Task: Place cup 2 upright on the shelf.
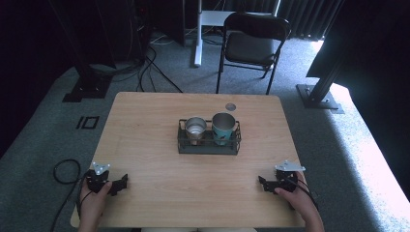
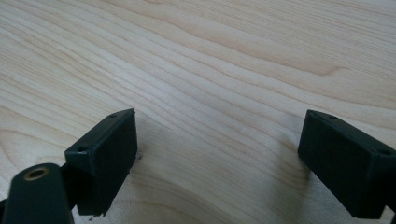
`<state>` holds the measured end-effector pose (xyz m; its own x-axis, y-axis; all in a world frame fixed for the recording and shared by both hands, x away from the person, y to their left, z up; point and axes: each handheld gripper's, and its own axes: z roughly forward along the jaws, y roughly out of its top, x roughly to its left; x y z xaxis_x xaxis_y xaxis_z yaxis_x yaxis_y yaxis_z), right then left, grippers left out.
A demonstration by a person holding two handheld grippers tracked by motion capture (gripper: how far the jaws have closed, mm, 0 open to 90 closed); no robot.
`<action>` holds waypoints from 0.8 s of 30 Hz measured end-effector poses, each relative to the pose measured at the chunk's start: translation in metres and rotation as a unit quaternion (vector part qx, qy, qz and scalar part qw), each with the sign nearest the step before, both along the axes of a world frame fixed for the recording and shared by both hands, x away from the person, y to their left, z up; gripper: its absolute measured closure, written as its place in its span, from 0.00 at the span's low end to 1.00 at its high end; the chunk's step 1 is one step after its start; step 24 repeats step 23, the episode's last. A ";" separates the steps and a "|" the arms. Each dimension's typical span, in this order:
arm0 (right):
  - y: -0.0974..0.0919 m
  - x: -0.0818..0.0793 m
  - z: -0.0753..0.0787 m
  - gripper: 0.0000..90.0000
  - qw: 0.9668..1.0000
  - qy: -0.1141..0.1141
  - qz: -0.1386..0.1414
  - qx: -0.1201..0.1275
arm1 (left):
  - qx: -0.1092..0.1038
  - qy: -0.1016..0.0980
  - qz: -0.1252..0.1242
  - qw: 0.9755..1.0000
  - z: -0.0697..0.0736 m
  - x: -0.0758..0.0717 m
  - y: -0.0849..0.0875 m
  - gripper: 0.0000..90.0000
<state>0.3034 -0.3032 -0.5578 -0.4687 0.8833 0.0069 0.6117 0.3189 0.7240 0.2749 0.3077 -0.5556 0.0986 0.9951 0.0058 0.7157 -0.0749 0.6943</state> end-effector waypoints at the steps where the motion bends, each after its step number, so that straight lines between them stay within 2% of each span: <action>1: 0.000 0.000 0.000 0.13 1.000 0.000 0.000 0.000 | 0.000 0.000 0.006 1.000 0.000 0.000 -0.001 0.06; 2: 0.000 0.000 0.000 0.13 1.000 0.000 0.000 0.000 | 0.000 0.000 0.012 1.000 0.000 0.000 -0.002 0.05; 4: 0.000 0.000 0.000 0.13 1.000 0.000 0.000 0.000 | 0.000 0.001 0.043 0.999 0.000 0.000 -0.009 0.05; 8: 0.000 0.000 0.000 0.13 1.000 0.000 0.000 0.000 | -0.002 0.002 0.047 0.999 0.000 0.003 -0.010 0.04; 13: 0.000 0.000 0.000 0.13 1.000 0.000 0.000 0.000 | -0.001 0.001 0.068 0.998 0.000 0.006 -0.012 0.04; 24: 0.000 0.000 0.000 0.13 1.000 0.000 0.000 0.000 | -0.002 0.002 0.068 0.998 0.000 0.006 -0.012 0.04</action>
